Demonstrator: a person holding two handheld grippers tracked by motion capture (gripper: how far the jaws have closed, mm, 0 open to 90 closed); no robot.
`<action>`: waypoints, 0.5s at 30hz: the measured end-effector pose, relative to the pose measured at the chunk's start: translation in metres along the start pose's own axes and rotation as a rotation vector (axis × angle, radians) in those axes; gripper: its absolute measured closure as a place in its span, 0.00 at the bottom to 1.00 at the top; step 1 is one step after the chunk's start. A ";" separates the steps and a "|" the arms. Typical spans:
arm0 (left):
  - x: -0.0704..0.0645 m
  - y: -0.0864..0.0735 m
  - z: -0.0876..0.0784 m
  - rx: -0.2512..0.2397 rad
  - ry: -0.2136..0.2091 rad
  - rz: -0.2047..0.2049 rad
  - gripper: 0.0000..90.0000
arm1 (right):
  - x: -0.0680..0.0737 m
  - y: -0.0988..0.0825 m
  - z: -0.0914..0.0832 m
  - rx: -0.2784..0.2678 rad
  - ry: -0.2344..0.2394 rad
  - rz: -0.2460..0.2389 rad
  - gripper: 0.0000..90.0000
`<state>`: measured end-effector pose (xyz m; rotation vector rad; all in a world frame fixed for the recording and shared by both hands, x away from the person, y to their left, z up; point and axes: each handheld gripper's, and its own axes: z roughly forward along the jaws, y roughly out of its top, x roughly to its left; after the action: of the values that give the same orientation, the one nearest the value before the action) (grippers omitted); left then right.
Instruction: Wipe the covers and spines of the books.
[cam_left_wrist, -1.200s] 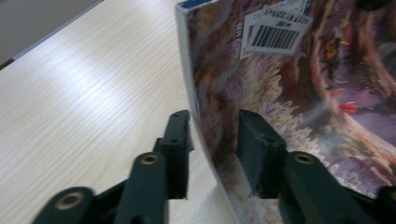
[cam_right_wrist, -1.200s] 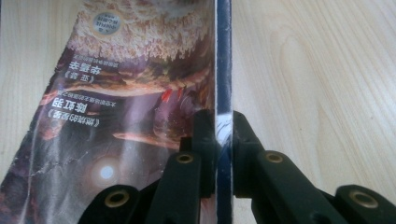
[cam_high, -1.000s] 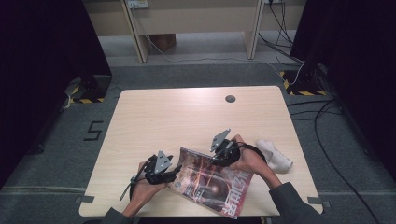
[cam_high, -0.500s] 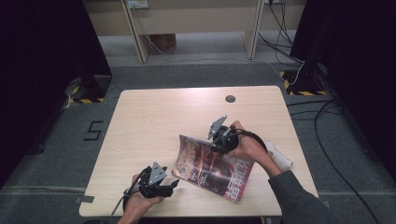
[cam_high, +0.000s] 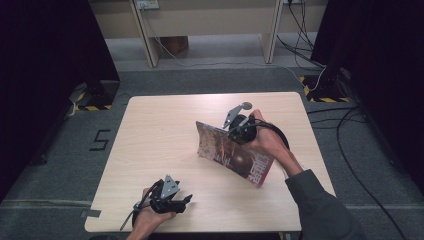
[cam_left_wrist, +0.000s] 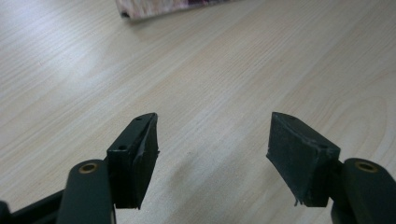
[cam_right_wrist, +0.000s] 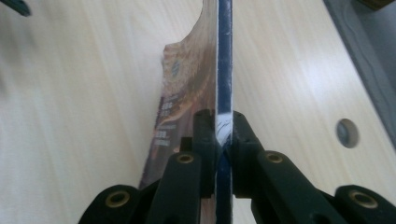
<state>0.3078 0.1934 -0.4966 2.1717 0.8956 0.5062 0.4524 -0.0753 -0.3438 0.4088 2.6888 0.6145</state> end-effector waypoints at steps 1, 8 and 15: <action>0.000 0.000 0.000 0.004 -0.002 0.002 0.36 | -0.002 0.001 -0.001 0.001 -0.013 -0.006 0.94; 0.002 0.000 0.001 0.010 0.005 -0.004 0.37 | -0.011 0.014 -0.003 0.034 -0.125 -0.030 0.94; 0.001 -0.001 0.002 0.022 -0.006 0.000 0.36 | 0.009 0.021 0.010 0.070 -0.120 -0.081 0.93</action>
<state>0.3088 0.1935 -0.4986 2.1923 0.9014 0.4919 0.4526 -0.0502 -0.3444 0.3417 2.6035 0.4594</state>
